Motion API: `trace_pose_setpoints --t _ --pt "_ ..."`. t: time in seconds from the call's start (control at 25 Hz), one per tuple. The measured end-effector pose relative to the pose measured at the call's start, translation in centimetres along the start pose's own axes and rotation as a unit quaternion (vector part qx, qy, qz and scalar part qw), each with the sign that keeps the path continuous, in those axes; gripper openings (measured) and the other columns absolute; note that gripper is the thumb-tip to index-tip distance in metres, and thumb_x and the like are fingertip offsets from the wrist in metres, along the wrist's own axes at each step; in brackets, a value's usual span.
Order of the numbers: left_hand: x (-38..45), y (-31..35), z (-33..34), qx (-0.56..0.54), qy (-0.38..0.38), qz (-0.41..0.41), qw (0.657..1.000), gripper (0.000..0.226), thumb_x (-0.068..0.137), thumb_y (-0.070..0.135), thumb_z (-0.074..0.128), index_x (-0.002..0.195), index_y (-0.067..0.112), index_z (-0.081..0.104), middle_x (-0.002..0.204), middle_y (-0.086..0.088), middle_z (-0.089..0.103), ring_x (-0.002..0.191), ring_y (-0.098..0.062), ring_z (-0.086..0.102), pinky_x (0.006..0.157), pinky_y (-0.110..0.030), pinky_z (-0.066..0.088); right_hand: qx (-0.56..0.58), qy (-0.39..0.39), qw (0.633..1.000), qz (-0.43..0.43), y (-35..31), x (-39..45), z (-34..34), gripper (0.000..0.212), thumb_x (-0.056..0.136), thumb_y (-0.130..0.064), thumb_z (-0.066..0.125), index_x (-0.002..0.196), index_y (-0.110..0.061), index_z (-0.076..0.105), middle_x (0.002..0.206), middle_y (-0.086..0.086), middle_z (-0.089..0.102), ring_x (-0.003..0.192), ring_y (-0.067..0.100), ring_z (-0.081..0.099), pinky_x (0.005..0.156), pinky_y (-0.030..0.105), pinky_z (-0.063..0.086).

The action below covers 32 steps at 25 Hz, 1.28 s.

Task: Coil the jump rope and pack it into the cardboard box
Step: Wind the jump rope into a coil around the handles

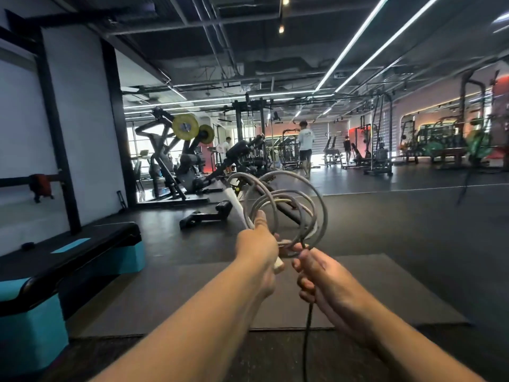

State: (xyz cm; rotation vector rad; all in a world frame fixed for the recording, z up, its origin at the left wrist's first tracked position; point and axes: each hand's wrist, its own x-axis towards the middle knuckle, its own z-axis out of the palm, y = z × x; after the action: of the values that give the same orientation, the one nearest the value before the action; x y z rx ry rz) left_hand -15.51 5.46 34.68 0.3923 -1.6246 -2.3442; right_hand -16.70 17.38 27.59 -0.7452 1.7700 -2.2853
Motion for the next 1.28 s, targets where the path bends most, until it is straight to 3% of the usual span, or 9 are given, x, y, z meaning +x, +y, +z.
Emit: trace_pose_setpoints --t 0.12,0.24,0.32,0.64,0.84,0.96,1.08,1.2,1.28 --pt "-2.1 0.5 2.4 -0.064 0.001 -0.042 0.997 0.035 0.105 0.037 0.044 0.086 0.008 0.049 0.071 -0.01 0.056 0.062 -0.026 0.057 0.076 -0.046 0.057 -0.001 0.083 0.996 -0.032 1.3 0.5 2.6 0.071 0.059 -0.07 0.084 0.114 -0.026 0.071 0.104 0.013 0.079 0.087 0.022 0.062 0.077 0.046 0.051" --pt "-2.7 1.0 3.1 -0.067 -0.008 -0.038 0.997 0.04 0.106 0.035 0.041 0.079 0.007 0.049 0.037 -0.004 0.053 0.05 -0.023 0.051 0.061 -0.036 0.051 0.042 0.138 0.985 -0.095 1.0 0.6 3.5 0.029 0.093 -0.022 0.072 0.121 -0.028 0.067 0.111 0.009 0.08 0.096 0.018 0.074 0.085 0.037 0.059" --pt "-2.7 0.8 3.0 -0.085 -0.026 -0.066 0.994 0.044 0.106 0.039 0.039 0.076 0.009 0.052 0.044 -0.006 0.06 0.054 -0.025 0.055 0.067 -0.038 0.052 0.026 0.148 0.978 -0.145 0.4 0.3 3.7 0.026 0.095 -0.01 0.069 0.116 -0.026 0.07 0.108 0.009 0.081 0.097 0.021 0.075 0.085 0.039 0.06" --pt "-4.2 -1.1 2.2 -0.092 -0.13 -0.144 0.977 0.047 0.102 0.044 0.042 0.077 0.014 0.069 0.07 -0.008 0.067 0.062 -0.024 0.062 0.064 -0.03 0.05 0.035 0.246 0.955 -0.163 -1.1 0.3 3.3 0.007 0.091 -0.015 0.073 0.086 -0.01 0.071 0.066 0.001 0.076 0.061 0.009 0.069 0.058 0.026 0.057" --pt "-2.4 -0.8 -0.9 -0.191 -0.09 -0.08 0.974 0.007 0.087 0.015 0.066 0.083 0.01 0.07 0.078 -0.007 0.071 0.066 -0.02 0.068 0.07 -0.032 0.06 -0.012 0.132 0.982 -0.135 -3.4 -0.2 1.9 0.025 0.097 -0.019 0.063 0.08 -0.004 0.072 0.048 0.001 0.055 0.039 0.012 0.039 0.04 0.022 0.031" --pt "-2.5 0.0 -1.5 -0.244 -0.165 -0.054 0.954 0.018 0.088 0.019 0.072 0.099 0.005 0.07 0.078 -0.005 0.065 0.078 -0.021 0.068 0.074 -0.037 0.063 -0.009 0.106 0.989 -0.103 -6.2 0.0 0.2 0.038 0.097 -0.023 0.061 0.094 0.014 0.07 0.05 0.003 0.06 0.032 0.006 0.024 0.037 0.018 0.02" --pt "-3.0 -0.5 0.3 -0.242 -0.145 -0.029 0.959 0.032 0.097 0.034 0.058 0.075 0.011 0.059 0.069 -0.005 0.059 0.073 -0.022 0.069 0.079 -0.039 0.062 0.082 0.134 0.985 -0.067 -6.2 0.0 1.2 0.026 0.083 -0.032 0.076 0.087 -0.007 0.072 0.064 0.008 0.074 0.037 0.008 0.045 0.037 0.017 0.026" --pt "-3.3 -1.0 1.8 -0.301 -0.071 -0.007 0.951 0.041 0.1 0.045 0.051 0.072 0.015 0.049 0.075 -0.008 0.058 0.079 -0.025 0.066 0.086 -0.043 0.058 0.159 0.146 0.976 -0.031 -3.6 -0.4 3.6 0.045 0.063 -0.04 0.089 0.095 -0.013 0.073 0.098 0.02 0.081 0.085 0.028 0.078 0.064 0.03 0.057" --pt "-3.7 -1.8 1.6 -0.262 -0.066 -0.001 0.963 0.041 0.097 0.049 0.054 0.074 0.016 0.056 0.066 -0.005 0.064 0.07 -0.022 0.067 0.078 -0.041 0.058 0.153 0.174 0.973 -0.019 -3.3 -1.2 4.2 0.031 0.076 -0.037 0.082 0.083 -0.008 0.075 0.075 0.009 0.08 0.068 0.017 0.079 0.061 0.025 0.059"
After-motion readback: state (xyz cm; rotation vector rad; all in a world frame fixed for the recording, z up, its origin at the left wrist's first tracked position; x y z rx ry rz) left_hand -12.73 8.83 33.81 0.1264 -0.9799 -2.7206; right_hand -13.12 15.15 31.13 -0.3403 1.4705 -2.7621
